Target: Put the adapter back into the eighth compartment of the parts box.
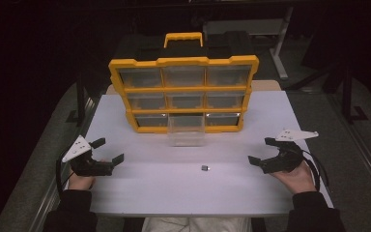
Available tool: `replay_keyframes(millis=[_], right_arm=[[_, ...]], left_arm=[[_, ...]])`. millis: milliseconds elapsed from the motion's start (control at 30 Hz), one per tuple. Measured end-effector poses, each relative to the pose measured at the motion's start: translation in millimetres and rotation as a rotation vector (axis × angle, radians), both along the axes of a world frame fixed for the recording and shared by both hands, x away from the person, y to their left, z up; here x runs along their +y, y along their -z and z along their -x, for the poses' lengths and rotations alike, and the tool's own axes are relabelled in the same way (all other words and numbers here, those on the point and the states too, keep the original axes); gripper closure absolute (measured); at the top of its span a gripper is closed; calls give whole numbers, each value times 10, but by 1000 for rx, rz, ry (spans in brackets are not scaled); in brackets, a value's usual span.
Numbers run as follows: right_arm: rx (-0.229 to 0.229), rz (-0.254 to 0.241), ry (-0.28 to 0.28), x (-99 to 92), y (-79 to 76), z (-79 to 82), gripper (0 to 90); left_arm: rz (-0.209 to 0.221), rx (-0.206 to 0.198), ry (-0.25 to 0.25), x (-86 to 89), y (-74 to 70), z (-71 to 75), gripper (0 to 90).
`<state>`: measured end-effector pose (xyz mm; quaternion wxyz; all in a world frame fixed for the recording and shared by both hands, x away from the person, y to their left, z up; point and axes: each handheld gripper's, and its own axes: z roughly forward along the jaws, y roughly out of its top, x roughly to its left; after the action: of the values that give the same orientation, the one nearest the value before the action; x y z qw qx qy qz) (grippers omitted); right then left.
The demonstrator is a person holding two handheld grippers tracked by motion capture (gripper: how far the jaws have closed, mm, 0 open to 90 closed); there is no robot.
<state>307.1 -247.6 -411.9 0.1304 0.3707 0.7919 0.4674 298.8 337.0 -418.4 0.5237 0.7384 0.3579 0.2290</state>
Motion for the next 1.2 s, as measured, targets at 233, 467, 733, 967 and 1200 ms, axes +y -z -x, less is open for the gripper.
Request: replay_keyframes(millis=[233, 467, 733, 967, 1200], right_arm=[[2, 0, -1, -2, -1, 4, 0], [0, -3, 2, -17, -12, 6, 0], [16, 13, -13, 30, -11, 1, 0], [19, 20, -30, 82, -20, 6, 0], [12, 35, -56, 169, -63, 2, 0]], left_arm=[[4, -2, -2, 0, -1, 0, 0], [4, -2, -3, 1, 2, -3, 0], [2, -4, -5, 4, 0, -1, 0], [0, -2, 5, -14, 10, -5, 0], [-1, -1, 1, -9, 9, -4, 0]])
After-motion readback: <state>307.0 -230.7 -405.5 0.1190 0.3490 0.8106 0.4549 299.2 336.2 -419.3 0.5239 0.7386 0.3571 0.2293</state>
